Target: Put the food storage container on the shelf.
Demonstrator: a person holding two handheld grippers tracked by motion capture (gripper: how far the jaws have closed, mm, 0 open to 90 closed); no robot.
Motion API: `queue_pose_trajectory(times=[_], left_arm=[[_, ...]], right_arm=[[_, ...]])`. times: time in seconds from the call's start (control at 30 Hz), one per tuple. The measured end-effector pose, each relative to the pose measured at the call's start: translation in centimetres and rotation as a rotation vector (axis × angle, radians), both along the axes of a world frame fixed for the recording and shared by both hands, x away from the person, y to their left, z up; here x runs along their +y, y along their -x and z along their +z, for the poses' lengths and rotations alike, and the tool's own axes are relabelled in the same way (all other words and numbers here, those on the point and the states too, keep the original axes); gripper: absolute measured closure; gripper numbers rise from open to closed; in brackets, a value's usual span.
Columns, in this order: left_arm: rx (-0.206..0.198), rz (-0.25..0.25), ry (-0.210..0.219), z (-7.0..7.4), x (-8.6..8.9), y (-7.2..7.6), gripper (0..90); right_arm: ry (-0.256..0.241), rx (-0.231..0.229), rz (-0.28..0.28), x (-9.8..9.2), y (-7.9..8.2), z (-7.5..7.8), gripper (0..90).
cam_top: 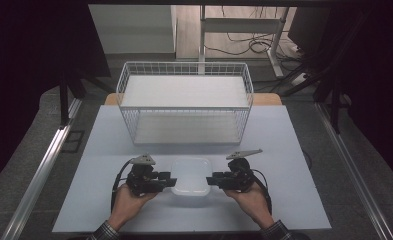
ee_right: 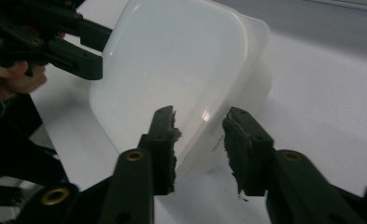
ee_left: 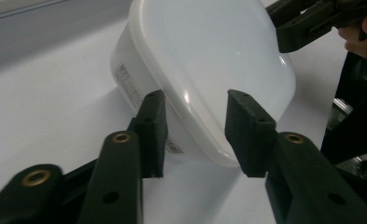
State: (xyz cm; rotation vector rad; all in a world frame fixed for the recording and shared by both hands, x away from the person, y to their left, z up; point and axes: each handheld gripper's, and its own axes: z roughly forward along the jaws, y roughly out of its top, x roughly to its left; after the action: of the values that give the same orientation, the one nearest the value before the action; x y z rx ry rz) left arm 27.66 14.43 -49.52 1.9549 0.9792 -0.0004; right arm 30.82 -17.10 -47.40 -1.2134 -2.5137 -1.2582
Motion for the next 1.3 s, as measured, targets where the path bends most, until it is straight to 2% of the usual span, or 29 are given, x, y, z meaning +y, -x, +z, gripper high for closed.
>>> queue_pose_trajectory(times=[0.03, 0.07, 0.1, 0.13, 0.17, 0.23, 0.33, 0.43, 0.5, 0.9, 1.03, 1.07, 1.1, 1.2, 1.3], left_arm=[[0.0, 0.0, 0.0, 0.0, 0.0, 0.0, 67.5], [-0.005, 0.009, 0.013, 0.1, 0.1, 0.1, 67.5], [-0.038, 0.025, -0.014, 0.2, -0.1, 0.3, 79.9], [-0.038, 0.025, -0.014, 0.2, -0.1, 0.3, 79.9], [-0.063, 0.044, -0.047, 0.1, -0.4, 0.4, 80.0], [-0.056, 0.052, -0.03, 0.1, -0.3, 0.2, 80.0], [-0.047, 0.063, -0.003, 0.0, -0.2, 0.2, 80.0], [-0.063, 0.071, 0.014, 0.3, -0.1, 0.2, 80.1], [-0.08, 0.082, 0.038, 0.8, 0.0, 0.3, 80.1], [-0.154, 0.106, 0.059, 3.2, 0.5, -0.1, 80.1], [-0.182, 0.113, 0.064, 4.3, 0.8, -0.4, 80.1], [-0.197, 0.115, 0.073, 4.9, 1.0, -0.5, 80.1], [-0.197, 0.115, 0.073, 4.9, 1.0, -0.5, 80.1], [-0.223, 0.122, 0.082, 6.3, 1.3, -0.8, 80.1], [-0.232, 0.127, 0.084, 7.0, 1.5, -1.0, 80.1]], right_arm=[[0.0, 0.0, 0.0, 0.0, 0.0, 0.0, 68.8], [-0.013, 0.0, -0.009, -0.2, 0.1, 0.1, 72.2], [0.002, -0.043, -0.033, -0.4, 0.3, 0.3, 78.4], [0.002, -0.043, -0.033, -0.4, 0.3, 0.3, 78.4], [0.063, -0.113, -0.033, 0.1, 0.6, 0.3, 78.3], [0.071, -0.144, -0.046, 0.3, 0.7, 0.3, 78.3], [0.051, -0.172, -0.057, 0.3, 0.8, 0.3, 78.3], [0.033, -0.199, -0.067, 0.2, 1.0, 0.7, 78.3], [0.016, -0.214, -0.074, 0.1, 1.0, 1.0, 78.3], [-0.028, -0.266, -0.084, 0.3, 0.6, 2.8, 78.4], [-0.04, -0.293, -0.084, 0.7, 0.2, 4.1, 78.5], [-0.045, -0.299, -0.084, 0.7, 0.1, 4.5, 78.5], [-0.045, -0.299, -0.084, 0.7, 0.1, 4.5, 78.5], [-0.058, -0.324, -0.079, 1.0, -0.4, 5.9, 78.5], [-0.066, -0.335, -0.077, 1.1, -0.7, 6.6, 78.5]])
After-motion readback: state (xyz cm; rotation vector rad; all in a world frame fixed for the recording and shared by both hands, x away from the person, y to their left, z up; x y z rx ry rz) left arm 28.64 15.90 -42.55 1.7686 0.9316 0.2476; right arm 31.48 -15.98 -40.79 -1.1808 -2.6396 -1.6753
